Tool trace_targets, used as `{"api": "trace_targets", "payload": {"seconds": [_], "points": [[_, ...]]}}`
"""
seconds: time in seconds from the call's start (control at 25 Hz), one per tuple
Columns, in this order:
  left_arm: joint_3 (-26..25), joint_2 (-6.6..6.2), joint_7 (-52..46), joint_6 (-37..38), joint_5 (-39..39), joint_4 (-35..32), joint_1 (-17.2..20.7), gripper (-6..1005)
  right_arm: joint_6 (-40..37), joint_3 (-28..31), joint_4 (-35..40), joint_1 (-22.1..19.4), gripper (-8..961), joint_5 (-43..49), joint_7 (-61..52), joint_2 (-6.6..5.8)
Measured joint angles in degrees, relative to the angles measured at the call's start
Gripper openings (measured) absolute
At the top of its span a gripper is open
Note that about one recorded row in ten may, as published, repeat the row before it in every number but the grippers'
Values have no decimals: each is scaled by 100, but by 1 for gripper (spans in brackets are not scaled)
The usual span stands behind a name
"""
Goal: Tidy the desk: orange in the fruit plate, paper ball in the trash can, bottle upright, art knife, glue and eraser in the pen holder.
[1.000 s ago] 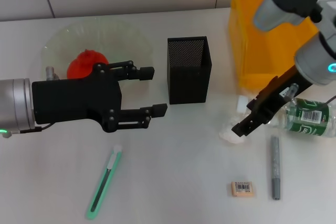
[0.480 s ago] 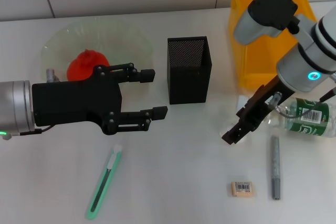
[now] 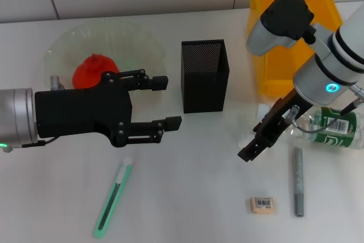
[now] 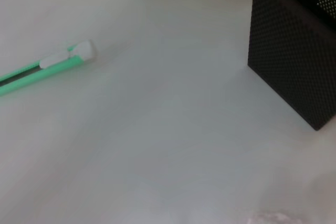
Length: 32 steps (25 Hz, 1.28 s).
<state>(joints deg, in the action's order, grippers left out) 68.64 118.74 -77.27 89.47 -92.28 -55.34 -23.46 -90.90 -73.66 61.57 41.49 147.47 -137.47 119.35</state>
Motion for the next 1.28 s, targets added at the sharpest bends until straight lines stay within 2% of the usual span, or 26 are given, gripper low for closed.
{"api": "trace_targets", "payload": {"seconds": [0.68, 1.12, 1.28], "points": [[0, 0, 32, 45, 18, 15, 8, 741, 160, 1, -329, 70, 752, 19, -17, 0], [0, 0, 46, 45, 62, 15, 9, 742, 226, -179, -345, 46, 334, 31, 22, 0], [-1, 0, 55, 45, 62, 15, 26, 742, 261, -284, -229, -9, 305, -8, 20, 2]]}}
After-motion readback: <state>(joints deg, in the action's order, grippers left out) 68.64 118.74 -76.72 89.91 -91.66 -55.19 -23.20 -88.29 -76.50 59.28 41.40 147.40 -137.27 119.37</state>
